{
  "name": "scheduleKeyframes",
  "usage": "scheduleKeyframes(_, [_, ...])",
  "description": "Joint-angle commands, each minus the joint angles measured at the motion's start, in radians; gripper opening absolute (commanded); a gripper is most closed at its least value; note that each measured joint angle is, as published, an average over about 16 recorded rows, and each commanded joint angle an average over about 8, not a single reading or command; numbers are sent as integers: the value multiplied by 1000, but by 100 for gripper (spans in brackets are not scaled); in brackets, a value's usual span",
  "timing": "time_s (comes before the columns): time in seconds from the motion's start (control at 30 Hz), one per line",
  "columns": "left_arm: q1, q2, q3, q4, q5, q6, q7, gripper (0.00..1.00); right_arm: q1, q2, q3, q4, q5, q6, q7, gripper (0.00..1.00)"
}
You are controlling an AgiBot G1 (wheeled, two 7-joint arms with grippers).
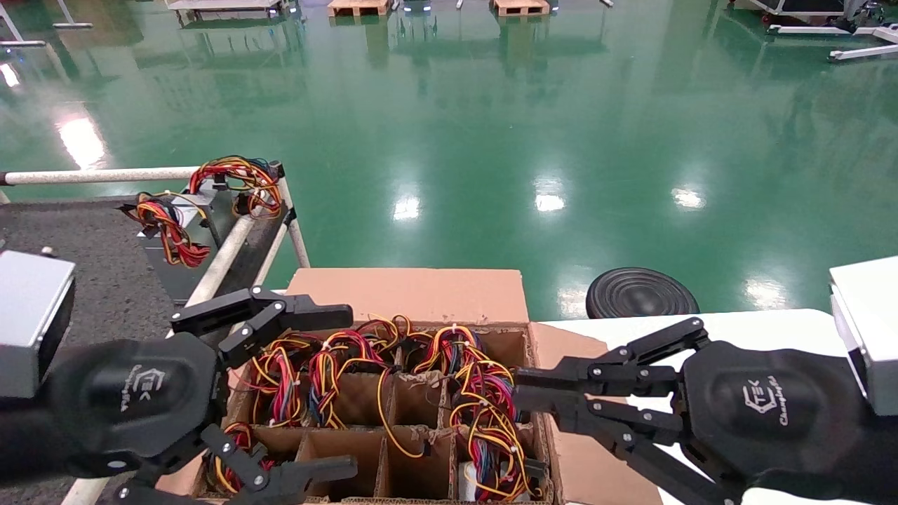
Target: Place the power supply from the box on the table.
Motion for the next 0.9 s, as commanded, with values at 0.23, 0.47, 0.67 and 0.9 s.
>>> scheduleKeyframes(0.23, [-2, 2, 5, 14, 12, -5, 3, 100, 0, 0, 0, 0, 0, 0, 0, 0])
scheduleKeyframes(0.47, [-8, 2, 18, 43, 35, -10, 8, 100, 0, 0, 0, 0, 0, 0, 0, 0])
scheduleKeyframes(0.67, [-20, -13, 40, 85, 69, -27, 10, 100, 0, 0, 0, 0, 0, 0, 0, 0])
scheduleKeyframes(0.9, [-61, -44, 102, 166, 140, -48, 9, 100, 0, 0, 0, 0, 0, 0, 0, 0])
